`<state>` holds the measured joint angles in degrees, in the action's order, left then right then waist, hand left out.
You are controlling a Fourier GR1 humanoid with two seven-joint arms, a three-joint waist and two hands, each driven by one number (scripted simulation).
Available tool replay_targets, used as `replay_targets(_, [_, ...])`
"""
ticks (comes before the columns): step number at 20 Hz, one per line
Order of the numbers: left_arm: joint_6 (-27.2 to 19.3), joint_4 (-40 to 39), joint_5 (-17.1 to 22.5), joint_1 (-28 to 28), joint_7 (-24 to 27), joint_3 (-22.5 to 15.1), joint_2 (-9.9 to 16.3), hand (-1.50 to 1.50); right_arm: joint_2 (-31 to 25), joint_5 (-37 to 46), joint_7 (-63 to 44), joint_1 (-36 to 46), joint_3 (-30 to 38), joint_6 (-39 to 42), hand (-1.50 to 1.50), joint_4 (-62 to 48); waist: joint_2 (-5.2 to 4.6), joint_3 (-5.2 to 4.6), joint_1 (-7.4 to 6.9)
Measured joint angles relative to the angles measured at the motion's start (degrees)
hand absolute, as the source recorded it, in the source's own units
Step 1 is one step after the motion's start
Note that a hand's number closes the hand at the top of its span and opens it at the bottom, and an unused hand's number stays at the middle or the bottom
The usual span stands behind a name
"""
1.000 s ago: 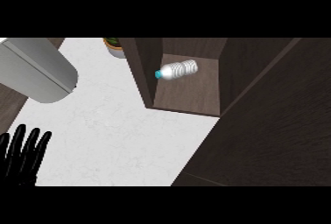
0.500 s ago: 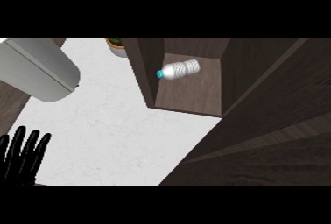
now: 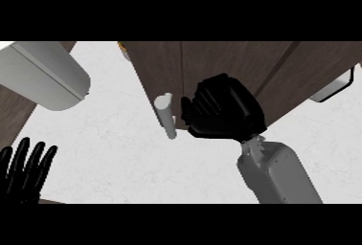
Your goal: Pick up the bottled water, place it into the cabinet and close the cabinet
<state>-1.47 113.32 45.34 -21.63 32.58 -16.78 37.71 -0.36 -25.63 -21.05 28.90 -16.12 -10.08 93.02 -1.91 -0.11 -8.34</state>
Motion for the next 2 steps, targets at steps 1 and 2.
replay_targets(1, [0.3, -0.3, 0.0, 0.1, 0.1, 0.1, 0.0, -1.50, 0.0, -0.8, 0.8, 2.6, 0.8, -0.6, 1.50, -3.2, 0.05, 0.06, 0.20])
replay_targets(2, [0.4, -0.3, -0.1, 0.0, 0.1, 0.1, -0.1, -1.50, 0.0, -1.7, 1.2, 4.7, 1.2, -1.4, 1.50, -5.8, 0.22, 0.24, 0.56])
